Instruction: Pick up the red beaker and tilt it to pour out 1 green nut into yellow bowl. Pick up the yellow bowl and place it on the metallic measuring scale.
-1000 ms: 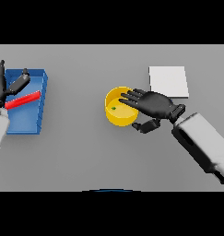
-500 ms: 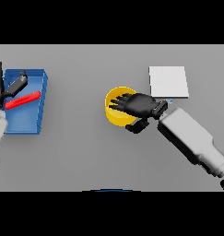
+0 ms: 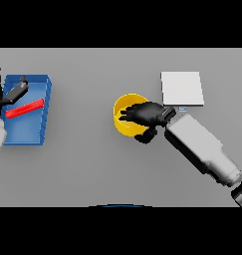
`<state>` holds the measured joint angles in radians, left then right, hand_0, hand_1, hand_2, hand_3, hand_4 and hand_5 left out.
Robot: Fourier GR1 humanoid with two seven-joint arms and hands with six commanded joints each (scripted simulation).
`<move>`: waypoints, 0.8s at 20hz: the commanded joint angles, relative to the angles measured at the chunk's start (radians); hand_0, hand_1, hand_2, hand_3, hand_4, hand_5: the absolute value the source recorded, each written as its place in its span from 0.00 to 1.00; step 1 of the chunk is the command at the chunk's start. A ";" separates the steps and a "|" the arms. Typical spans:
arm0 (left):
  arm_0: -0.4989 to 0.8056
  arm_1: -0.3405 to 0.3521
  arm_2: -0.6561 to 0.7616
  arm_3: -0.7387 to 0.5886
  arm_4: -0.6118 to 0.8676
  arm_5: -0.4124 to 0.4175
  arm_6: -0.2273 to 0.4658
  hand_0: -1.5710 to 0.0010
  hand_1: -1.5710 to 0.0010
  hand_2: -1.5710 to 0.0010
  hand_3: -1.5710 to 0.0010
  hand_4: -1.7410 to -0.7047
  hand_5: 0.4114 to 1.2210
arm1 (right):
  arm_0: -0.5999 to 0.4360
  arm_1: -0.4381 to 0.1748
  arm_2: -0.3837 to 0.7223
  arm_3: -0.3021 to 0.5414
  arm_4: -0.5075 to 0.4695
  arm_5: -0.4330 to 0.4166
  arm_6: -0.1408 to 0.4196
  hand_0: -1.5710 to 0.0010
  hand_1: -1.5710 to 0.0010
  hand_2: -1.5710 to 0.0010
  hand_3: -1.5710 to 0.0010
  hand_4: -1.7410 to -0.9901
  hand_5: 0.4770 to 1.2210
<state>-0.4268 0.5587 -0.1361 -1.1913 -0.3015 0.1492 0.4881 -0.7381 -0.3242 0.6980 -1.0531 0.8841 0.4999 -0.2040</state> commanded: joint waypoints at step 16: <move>-0.010 0.002 -0.005 0.018 -0.011 0.002 -0.010 1.00 1.00 1.00 1.00 0.97 0.34 | 0.009 -0.030 0.004 -0.023 -0.066 0.050 -0.022 0.05 0.05 0.18 0.12 0.04 0.97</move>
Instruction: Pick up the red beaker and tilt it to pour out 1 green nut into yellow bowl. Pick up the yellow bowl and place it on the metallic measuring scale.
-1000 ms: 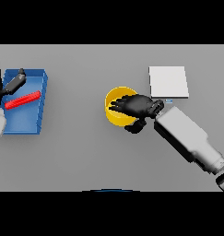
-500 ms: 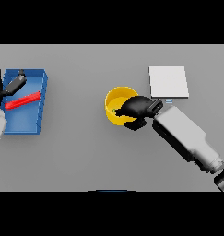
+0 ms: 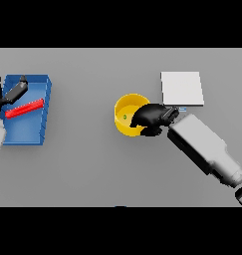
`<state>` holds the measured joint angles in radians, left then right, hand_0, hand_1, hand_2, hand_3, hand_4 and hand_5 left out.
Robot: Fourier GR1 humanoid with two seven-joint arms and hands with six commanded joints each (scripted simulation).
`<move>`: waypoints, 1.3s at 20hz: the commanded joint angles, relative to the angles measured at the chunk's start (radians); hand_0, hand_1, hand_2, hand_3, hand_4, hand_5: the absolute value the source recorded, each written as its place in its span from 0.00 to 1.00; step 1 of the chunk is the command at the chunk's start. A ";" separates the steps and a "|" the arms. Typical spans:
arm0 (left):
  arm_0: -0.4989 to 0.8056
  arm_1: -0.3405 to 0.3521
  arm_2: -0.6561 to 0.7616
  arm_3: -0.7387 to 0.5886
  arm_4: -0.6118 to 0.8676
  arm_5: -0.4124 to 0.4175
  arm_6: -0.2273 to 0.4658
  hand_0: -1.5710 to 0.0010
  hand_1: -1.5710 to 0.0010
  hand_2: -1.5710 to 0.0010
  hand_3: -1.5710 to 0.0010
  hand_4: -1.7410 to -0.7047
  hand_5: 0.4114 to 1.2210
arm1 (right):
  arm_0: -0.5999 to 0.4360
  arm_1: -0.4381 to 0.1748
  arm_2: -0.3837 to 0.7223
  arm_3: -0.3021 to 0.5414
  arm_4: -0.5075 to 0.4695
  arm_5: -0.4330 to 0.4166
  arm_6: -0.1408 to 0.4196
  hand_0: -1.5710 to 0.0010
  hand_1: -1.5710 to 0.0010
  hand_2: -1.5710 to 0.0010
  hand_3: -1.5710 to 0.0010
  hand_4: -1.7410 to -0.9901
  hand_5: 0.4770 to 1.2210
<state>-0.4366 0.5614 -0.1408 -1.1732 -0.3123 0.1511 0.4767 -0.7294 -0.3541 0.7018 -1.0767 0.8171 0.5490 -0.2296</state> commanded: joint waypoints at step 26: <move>-0.002 0.019 0.008 -0.035 0.004 -0.014 0.030 1.00 1.00 1.00 1.00 0.97 0.36 | -0.086 -0.188 -0.251 -0.013 -0.038 -0.062 0.115 0.00 0.00 0.03 0.24 0.00 1.00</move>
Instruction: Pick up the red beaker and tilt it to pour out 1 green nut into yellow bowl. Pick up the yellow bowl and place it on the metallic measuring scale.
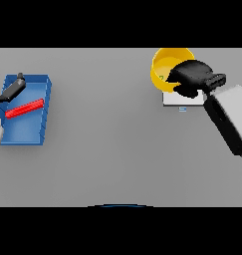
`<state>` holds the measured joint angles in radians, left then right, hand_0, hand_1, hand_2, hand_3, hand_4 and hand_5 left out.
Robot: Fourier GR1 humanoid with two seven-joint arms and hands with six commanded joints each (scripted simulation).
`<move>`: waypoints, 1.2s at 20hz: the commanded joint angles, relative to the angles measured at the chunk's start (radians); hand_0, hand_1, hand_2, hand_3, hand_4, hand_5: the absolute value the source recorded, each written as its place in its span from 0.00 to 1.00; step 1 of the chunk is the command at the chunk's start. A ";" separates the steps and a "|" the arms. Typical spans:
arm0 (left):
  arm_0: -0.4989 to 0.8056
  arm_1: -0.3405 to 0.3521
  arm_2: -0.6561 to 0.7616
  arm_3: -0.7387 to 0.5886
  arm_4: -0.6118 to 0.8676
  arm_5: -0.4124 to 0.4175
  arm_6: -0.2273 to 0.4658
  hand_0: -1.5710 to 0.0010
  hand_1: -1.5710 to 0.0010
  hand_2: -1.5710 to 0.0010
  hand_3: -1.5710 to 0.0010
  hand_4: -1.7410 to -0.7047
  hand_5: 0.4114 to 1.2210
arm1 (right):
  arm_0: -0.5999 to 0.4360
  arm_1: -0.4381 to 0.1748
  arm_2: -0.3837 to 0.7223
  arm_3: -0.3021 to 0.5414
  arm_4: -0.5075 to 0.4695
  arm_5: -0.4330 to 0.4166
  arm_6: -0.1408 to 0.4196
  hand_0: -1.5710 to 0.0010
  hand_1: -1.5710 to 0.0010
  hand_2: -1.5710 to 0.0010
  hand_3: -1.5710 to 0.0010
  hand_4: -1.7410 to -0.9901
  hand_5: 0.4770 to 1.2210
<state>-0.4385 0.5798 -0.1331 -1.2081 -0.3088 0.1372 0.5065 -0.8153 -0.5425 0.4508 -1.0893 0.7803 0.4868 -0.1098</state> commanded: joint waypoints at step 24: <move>0.002 -0.008 -0.012 0.001 -0.017 0.003 0.013 1.00 1.00 1.00 1.00 0.98 0.32 | -0.019 0.055 -0.058 0.394 0.008 -0.189 -0.106 0.08 0.15 0.18 0.37 0.07 1.00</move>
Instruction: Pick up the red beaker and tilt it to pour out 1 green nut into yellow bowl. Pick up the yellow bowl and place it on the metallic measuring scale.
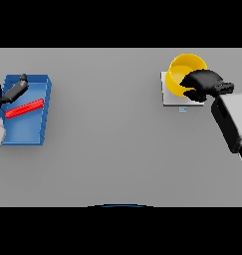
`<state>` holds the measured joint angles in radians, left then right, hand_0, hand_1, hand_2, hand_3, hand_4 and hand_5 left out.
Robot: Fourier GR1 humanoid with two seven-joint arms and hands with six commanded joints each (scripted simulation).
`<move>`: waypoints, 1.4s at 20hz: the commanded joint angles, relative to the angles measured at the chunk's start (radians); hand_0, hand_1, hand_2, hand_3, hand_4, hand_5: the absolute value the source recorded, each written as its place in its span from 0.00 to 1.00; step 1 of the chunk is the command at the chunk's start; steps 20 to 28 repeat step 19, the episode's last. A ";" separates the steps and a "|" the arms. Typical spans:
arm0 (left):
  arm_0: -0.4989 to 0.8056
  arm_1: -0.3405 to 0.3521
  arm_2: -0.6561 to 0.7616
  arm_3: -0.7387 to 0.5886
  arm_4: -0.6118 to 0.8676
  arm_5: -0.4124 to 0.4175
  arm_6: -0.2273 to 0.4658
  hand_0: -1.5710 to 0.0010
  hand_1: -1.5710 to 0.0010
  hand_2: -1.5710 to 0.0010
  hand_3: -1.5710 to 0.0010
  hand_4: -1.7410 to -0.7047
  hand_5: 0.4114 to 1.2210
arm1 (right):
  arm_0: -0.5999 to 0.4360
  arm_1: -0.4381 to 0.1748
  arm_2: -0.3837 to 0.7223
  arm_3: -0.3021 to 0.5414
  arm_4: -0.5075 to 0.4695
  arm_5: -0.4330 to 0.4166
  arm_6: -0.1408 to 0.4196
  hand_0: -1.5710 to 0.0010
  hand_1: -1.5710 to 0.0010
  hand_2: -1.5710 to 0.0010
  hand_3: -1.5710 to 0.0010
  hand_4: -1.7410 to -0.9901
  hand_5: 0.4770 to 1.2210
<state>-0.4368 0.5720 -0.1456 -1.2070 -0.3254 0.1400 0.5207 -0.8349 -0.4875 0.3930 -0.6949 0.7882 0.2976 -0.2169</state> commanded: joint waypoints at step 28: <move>-0.026 -0.009 0.001 0.042 -0.004 0.005 -0.010 1.00 1.00 1.00 1.00 0.98 0.31 | -0.039 0.009 0.021 0.075 0.029 0.022 -0.010 0.99 0.99 0.98 0.91 0.35 0.35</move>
